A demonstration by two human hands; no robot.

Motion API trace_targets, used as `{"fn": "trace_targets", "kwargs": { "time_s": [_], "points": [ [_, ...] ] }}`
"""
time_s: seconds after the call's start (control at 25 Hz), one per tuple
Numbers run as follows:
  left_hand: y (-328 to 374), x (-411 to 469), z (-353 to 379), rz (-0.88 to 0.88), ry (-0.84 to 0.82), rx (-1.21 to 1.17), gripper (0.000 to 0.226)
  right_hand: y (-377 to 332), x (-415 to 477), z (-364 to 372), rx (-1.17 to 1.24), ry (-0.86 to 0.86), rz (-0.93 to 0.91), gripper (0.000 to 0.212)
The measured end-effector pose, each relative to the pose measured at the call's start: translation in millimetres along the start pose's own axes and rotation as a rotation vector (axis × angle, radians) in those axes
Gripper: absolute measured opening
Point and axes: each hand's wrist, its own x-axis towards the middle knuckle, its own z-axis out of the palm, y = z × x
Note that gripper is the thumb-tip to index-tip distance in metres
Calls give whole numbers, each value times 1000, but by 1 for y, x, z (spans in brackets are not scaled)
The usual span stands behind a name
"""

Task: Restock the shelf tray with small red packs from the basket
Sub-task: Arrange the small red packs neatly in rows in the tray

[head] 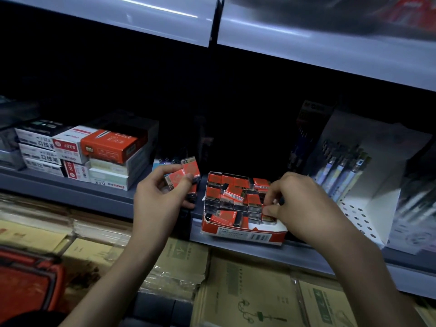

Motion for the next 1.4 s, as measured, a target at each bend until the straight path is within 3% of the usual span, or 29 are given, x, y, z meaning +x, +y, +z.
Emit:
{"fn": "trace_targets", "kwargs": {
  "time_s": [0.2,0.32,0.4,0.52,0.68,0.88,1.12,1.24,1.4],
  "points": [
    [2,-1,0,0,-5,4,15,1,-1,-5,3,-100,34,12],
    [2,0,0,-9,1,8,15,-2,0,-9,41,-1,-20,3],
    [2,0,0,-4,-2,9,15,-12,2,-5,144,121,-63,18],
    [2,-2,0,-1,-4,19,16,-27,8,11,210,106,-78,36],
    [3,-2,-1,-8,3,10,16,-27,10,14,231,108,-92,22],
    [-1,0,-1,1,-3,14,15,-5,-3,-25,313,124,-60,19],
    [-2,0,1,10,-7,13,17,15,-12,-37,121,129,6,17],
    [-1,-1,1,10,1,17,16,10,-10,-28,-3,104,9,27],
    [-1,-1,0,10,4,23,15,5,-5,-17,48,52,-12,34]
  ]
}}
